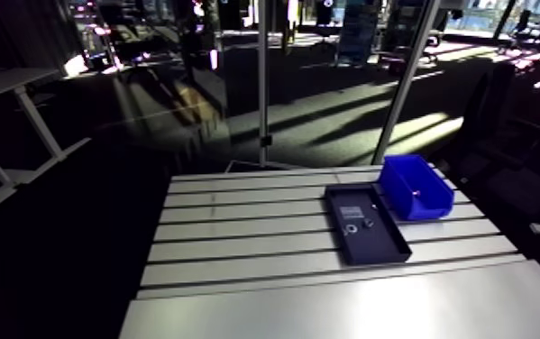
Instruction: Pick up the M10 bolt from the tray and put it into the blue bin.
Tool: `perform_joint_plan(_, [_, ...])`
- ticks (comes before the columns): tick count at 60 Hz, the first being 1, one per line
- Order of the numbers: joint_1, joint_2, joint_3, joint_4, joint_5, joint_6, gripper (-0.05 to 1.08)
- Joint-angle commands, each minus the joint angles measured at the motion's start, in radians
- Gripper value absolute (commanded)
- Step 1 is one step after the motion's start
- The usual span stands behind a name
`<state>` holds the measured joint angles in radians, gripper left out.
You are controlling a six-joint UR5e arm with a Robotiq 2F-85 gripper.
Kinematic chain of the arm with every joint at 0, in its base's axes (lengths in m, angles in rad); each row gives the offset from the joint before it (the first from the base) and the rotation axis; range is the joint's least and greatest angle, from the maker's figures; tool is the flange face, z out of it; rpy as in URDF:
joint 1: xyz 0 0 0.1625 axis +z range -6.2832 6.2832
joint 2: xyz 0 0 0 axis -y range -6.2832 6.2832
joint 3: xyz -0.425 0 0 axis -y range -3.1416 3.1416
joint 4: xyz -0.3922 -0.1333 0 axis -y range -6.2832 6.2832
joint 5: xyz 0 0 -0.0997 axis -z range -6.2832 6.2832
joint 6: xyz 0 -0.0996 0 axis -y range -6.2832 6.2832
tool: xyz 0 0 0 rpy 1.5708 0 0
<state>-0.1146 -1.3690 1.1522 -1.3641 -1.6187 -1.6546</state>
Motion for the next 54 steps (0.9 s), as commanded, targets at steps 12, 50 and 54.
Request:
perform_joint_plan(12, [0.015,0.004,0.004,-0.016,-0.008,0.008,0.01])
perform_joint_plan(50, [0.013,0.006,-0.003,-0.020,-0.010,0.005,0.01])
perform_joint_plan(54, [0.013,0.006,-0.001,-0.020,-0.010,0.003,0.01])
